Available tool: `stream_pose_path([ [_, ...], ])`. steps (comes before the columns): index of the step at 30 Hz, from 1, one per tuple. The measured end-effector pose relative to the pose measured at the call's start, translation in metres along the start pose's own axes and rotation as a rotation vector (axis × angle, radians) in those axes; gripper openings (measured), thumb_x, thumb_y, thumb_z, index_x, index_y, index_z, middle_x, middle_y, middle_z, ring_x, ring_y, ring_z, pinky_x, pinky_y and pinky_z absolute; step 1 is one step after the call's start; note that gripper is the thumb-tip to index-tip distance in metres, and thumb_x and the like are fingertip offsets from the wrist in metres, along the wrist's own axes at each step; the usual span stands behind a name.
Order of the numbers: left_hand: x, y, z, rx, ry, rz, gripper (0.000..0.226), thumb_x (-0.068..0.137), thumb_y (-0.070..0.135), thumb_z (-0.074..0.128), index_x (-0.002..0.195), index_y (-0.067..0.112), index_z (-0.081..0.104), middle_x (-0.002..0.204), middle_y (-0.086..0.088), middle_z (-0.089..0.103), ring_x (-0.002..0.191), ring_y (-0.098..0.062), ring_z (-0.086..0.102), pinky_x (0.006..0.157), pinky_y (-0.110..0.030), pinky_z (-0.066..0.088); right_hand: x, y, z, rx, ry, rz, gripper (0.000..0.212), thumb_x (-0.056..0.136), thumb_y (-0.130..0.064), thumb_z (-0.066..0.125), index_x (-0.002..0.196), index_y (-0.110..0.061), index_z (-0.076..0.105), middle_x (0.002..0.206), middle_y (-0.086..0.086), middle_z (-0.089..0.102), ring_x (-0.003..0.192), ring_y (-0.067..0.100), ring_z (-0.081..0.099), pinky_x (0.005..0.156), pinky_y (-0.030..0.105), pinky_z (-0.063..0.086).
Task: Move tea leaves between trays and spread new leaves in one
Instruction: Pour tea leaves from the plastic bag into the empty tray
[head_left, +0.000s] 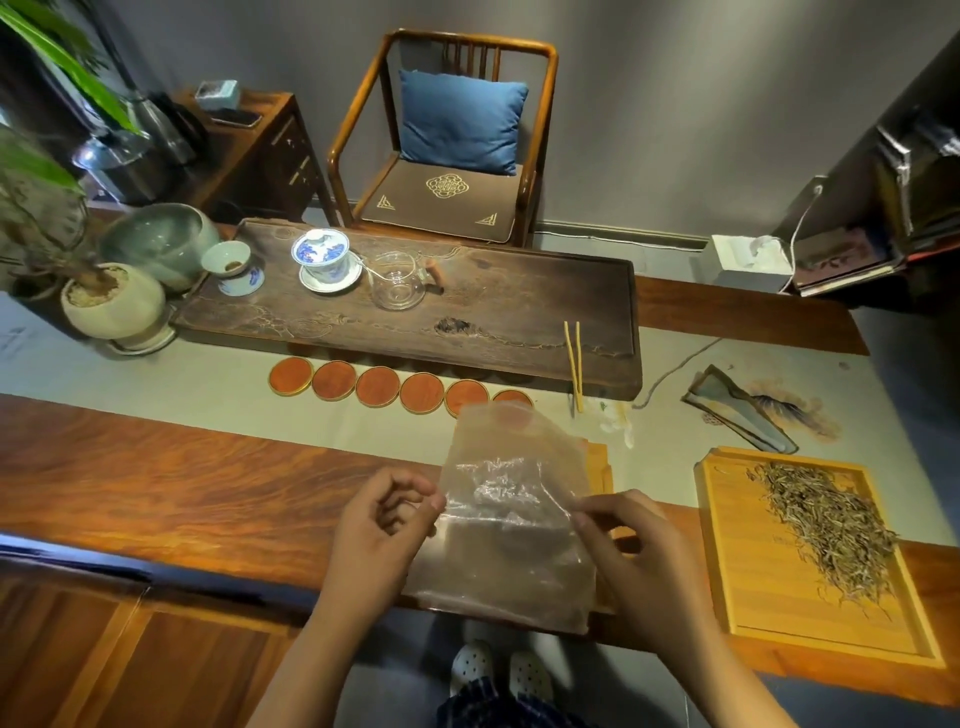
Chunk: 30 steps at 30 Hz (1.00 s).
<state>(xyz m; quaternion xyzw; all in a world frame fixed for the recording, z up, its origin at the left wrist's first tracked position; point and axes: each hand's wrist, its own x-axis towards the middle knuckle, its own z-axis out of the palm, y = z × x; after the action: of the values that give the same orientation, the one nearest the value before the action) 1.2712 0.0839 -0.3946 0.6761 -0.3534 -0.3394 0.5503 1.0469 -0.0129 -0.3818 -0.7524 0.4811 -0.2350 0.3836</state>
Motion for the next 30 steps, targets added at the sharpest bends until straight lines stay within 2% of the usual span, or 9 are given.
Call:
stream_pose_path([
  [5, 0.009, -0.02, -0.05, 0.094, 0.155, -0.001, 0.02, 0.082, 0.012, 0.074, 0.088, 0.03, 0.066, 0.08, -0.006, 0.064, 0.067, -0.017, 0.063, 0.064, -0.024, 0.053, 0.029, -0.027, 0.051, 0.227, -0.066, 0.072, 0.018, 0.081, -0.013, 0.07, 0.083, -0.03, 0.066, 0.079, -0.006, 0.065, 0.072, 0.004, 0.058, 0.063, 0.011, 0.047],
  [8, 0.022, -0.044, -0.079, 0.159, 0.244, -0.041, 0.02, 0.085, 0.008, 0.072, 0.086, 0.027, 0.065, 0.081, 0.0, 0.064, 0.066, -0.009, 0.059, 0.062, -0.02, 0.049, 0.052, -0.038, 0.095, 0.288, -0.129, 0.122, 0.012, 0.08, -0.007, 0.067, 0.08, -0.019, 0.064, 0.072, -0.004, 0.063, 0.062, -0.001, 0.054, 0.057, 0.009, 0.044],
  [10, 0.031, -0.066, -0.098, 0.21, 0.283, -0.091, 0.018, 0.086, 0.009, 0.072, 0.085, 0.025, 0.064, 0.073, 0.007, 0.064, 0.065, -0.008, 0.058, 0.063, -0.018, 0.047, 0.065, -0.038, 0.127, 0.234, -0.183, 0.143, 0.007, 0.08, -0.011, 0.065, 0.078, -0.017, 0.062, 0.07, -0.006, 0.061, 0.061, -0.001, 0.053, 0.054, 0.009, 0.041],
  [12, 0.041, -0.093, -0.114, 0.277, 0.287, -0.164, 0.013, 0.087, 0.012, 0.07, 0.086, 0.023, 0.064, 0.068, 0.006, 0.064, 0.064, -0.017, 0.06, 0.063, -0.026, 0.048, 0.077, -0.033, 0.161, 0.156, -0.257, 0.173, 0.004, 0.08, -0.015, 0.062, 0.077, -0.017, 0.061, 0.07, -0.005, 0.061, 0.064, 0.006, 0.055, 0.056, 0.017, 0.043],
  [14, 0.049, -0.122, -0.126, 0.397, 0.262, -0.238, 0.009, 0.088, 0.015, 0.069, 0.086, 0.021, 0.063, 0.072, 0.002, 0.066, 0.069, -0.022, 0.064, 0.062, -0.03, 0.047, 0.086, -0.026, 0.192, 0.053, -0.325, 0.193, 0.006, 0.082, -0.014, 0.058, 0.077, -0.012, 0.061, 0.073, 0.003, 0.064, 0.069, 0.017, 0.057, 0.06, 0.028, 0.044],
  [17, 0.059, -0.157, -0.138, 0.617, 0.182, -0.304, 0.008, 0.088, 0.016, 0.068, 0.084, 0.021, 0.062, 0.079, 0.006, 0.067, 0.072, -0.016, 0.062, 0.06, -0.025, 0.042, 0.095, -0.017, 0.231, -0.128, -0.391, 0.166, 0.007, 0.08, -0.011, 0.051, 0.076, -0.008, 0.056, 0.078, 0.01, 0.063, 0.075, 0.024, 0.058, 0.064, 0.034, 0.045],
  [22, 0.065, -0.182, -0.149, 0.804, 0.106, -0.316, 0.013, 0.083, 0.019, 0.066, 0.076, 0.02, 0.055, 0.078, 0.003, 0.06, 0.071, -0.016, 0.056, 0.057, -0.028, 0.039, 0.099, -0.01, 0.267, -0.321, -0.523, 0.242, 0.01, 0.082, -0.009, 0.052, 0.089, -0.009, 0.06, 0.096, 0.01, 0.066, 0.088, 0.027, 0.062, 0.059, 0.025, 0.036],
  [26, 0.067, -0.18, -0.15, 0.844, 0.078, -0.316, 0.016, 0.084, 0.024, 0.065, 0.076, 0.023, 0.052, 0.078, 0.005, 0.056, 0.07, -0.014, 0.055, 0.056, -0.03, 0.038, 0.099, -0.012, 0.271, -0.374, -0.534, 0.236, 0.021, 0.085, -0.016, 0.052, 0.103, -0.007, 0.061, 0.105, 0.01, 0.066, 0.096, 0.028, 0.062, 0.068, 0.028, 0.044],
  [30, 0.065, -0.158, -0.145, 0.869, 0.224, -0.199, 0.018, 0.084, 0.026, 0.069, 0.079, 0.027, 0.052, 0.08, 0.011, 0.052, 0.07, 0.0, 0.048, 0.053, -0.019, 0.034, 0.103, -0.026, 0.235, -0.373, -0.453, 0.086, 0.028, 0.089, -0.045, 0.045, 0.085, -0.018, 0.053, 0.083, 0.001, 0.059, 0.079, 0.022, 0.058, 0.06, 0.03, 0.039],
])
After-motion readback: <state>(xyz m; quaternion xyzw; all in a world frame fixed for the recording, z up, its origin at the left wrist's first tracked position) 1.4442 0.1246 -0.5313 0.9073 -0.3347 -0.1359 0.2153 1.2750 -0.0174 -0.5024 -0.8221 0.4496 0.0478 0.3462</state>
